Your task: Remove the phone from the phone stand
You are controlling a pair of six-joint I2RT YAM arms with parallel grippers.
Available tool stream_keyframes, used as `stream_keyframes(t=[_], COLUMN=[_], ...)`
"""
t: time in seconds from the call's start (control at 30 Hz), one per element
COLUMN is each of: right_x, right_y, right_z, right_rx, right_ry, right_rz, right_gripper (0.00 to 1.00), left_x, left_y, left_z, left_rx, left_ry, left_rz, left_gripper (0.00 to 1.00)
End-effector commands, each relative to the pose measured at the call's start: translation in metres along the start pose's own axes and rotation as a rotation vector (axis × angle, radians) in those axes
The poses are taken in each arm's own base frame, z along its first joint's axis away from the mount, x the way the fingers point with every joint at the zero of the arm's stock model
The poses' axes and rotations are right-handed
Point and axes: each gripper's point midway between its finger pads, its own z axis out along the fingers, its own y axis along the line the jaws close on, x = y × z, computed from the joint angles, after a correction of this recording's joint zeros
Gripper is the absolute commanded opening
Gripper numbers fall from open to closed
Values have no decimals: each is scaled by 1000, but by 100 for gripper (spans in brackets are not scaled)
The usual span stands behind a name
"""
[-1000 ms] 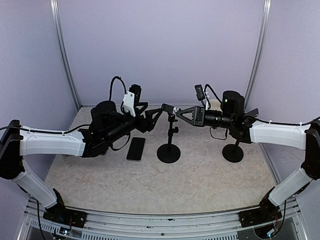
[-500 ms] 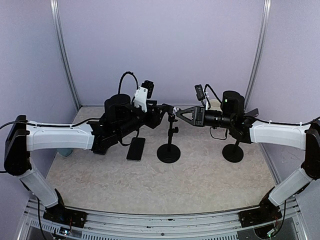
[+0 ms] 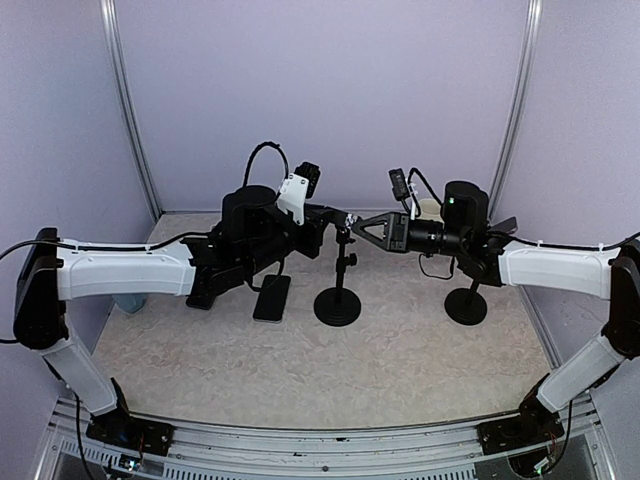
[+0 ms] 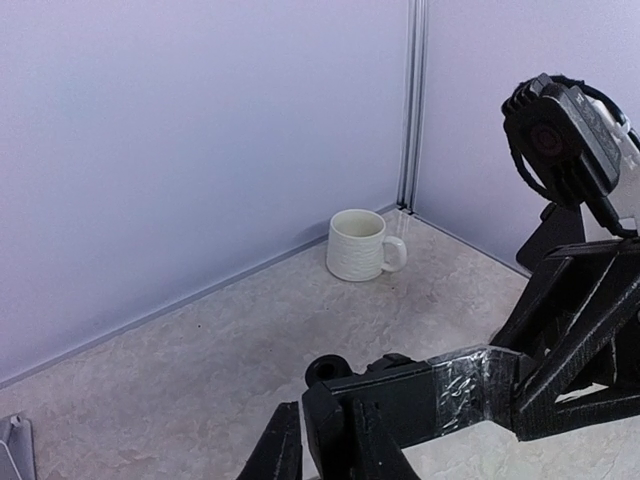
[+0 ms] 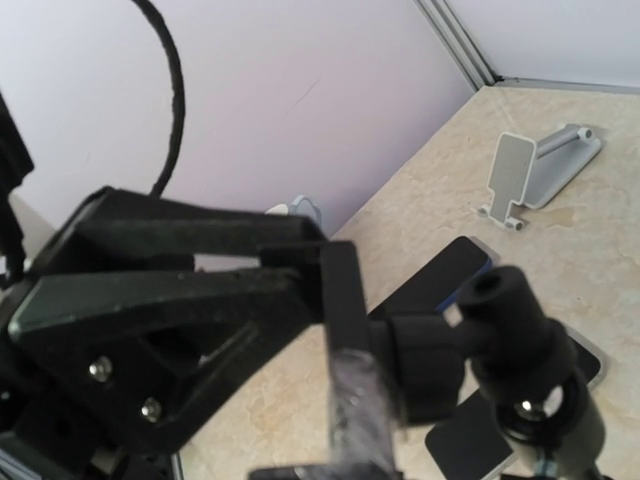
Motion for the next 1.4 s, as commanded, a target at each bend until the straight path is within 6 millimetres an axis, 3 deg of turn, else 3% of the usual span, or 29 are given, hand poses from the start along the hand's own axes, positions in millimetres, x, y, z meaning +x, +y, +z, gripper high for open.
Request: stream_keyframes(t=[0.0, 0.2, 0.27, 0.37, 0.43, 0.53, 0.73, 0.93, 1.13, 1.37], right_x=[-2, -3, -3, -5, -6, -7, -12, -16, -15, -14], right_y=[-8, -8, -8, -6, -5, -3, -1, -2, -5, -5], right_z=[4, 4, 4, 2, 0, -3, -11, -22, -25, -27], right_rx=[12, 20, 23, 25, 29, 37, 76, 107, 115, 117], right_ry=[8, 12, 15, 10, 8, 6, -3, -25, -27, -25], right_rz=[15, 14, 14, 5, -1, -16, -50, -67, -67, -68], right_gripper=[0, 4, 16, 41, 52, 66, 82, 89, 90, 91], left_x=[-6, -11, -13, -18, -23, -31, -42, -58, -75, -99], left_y=[-1, -1, 1, 3, 4, 8, 27, 41, 44, 64], left_z=[6, 6, 7, 9, 10, 14, 23, 26, 27, 38], left_rx=[-19, -28, -42, -57, -60, -70, -75, -26, -23, -63], left_ry=[1, -5, -6, -14, -25, -41, -75, -142, -205, -293], left_rz=[22, 26, 21, 18, 15, 2, -74, -150, -118, -105], left_gripper=[17, 5, 0, 0, 0, 0, 0, 0, 0, 0])
